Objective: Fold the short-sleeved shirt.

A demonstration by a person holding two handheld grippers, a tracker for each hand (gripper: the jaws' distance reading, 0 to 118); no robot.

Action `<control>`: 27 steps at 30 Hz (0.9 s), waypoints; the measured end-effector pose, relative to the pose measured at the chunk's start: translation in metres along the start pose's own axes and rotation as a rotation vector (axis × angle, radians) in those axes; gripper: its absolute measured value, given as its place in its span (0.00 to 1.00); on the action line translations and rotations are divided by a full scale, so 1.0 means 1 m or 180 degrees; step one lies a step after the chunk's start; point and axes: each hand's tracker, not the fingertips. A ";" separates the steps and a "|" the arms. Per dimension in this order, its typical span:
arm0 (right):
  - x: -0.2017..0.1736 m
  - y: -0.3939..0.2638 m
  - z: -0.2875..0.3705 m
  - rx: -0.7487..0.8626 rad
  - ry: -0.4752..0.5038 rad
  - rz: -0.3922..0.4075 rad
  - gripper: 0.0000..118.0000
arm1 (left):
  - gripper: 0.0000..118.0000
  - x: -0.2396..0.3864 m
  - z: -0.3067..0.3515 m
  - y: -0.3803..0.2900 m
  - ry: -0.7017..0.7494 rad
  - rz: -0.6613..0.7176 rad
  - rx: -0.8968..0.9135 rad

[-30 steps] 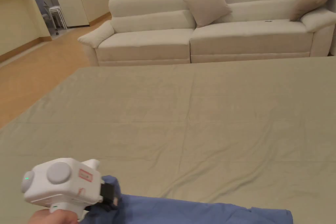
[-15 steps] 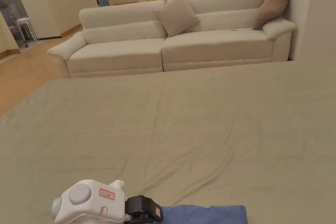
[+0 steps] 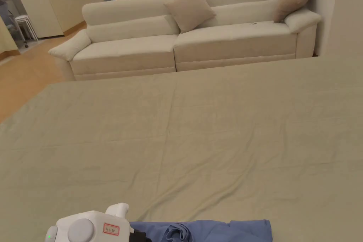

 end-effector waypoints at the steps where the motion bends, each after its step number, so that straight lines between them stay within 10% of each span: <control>1: -0.001 0.000 -0.001 -0.0015 -0.0021 0.0030 0.00 | 0.00 0.002 -0.008 0.001 0.0100 -0.0026 -0.0094; 17: -0.003 -0.003 -0.003 -0.0072 -0.0072 0.0031 0.00 | 0.00 0.077 -0.056 -0.023 -0.0931 -0.0196 -0.0238; 27: -0.025 0.005 -0.011 -0.0094 -0.0038 0.0139 0.00 | 0.00 -0.090 0.059 -0.005 -0.0862 0.0873 0.0506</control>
